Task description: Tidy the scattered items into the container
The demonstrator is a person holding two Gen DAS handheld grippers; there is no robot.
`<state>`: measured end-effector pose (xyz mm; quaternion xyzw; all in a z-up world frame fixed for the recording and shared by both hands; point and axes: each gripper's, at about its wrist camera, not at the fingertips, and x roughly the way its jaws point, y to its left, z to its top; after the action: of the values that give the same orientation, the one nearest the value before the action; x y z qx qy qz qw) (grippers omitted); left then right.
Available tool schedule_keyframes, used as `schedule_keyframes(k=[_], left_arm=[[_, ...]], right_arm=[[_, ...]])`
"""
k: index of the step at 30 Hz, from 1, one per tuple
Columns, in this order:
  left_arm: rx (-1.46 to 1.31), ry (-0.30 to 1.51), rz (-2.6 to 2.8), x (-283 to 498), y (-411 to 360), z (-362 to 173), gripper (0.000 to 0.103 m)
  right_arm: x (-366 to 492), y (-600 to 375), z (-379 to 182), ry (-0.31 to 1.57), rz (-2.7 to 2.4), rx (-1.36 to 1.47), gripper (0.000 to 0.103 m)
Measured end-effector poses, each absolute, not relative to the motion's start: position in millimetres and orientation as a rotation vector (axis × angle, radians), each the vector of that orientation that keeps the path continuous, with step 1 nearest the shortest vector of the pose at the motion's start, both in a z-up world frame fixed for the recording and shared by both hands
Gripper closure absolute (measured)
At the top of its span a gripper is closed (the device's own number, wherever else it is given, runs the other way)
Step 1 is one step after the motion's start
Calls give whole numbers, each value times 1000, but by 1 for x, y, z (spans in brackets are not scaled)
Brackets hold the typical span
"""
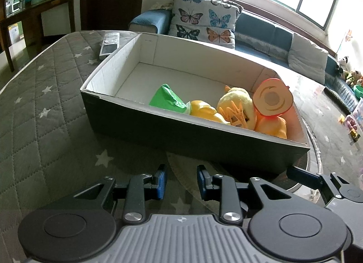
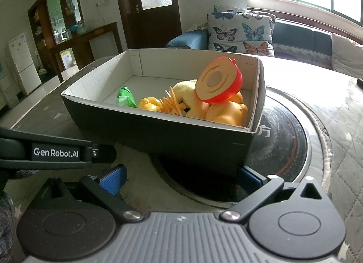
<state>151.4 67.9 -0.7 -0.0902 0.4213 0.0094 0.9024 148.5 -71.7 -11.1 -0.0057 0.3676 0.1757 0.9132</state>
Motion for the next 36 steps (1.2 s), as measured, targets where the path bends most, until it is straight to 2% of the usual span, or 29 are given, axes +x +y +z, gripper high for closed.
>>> schedule_keyframes(k=[36], left_arm=[[-189, 892, 8, 163, 72, -6, 73]], right_arm=[[153, -66, -21, 794, 363, -22, 0]])
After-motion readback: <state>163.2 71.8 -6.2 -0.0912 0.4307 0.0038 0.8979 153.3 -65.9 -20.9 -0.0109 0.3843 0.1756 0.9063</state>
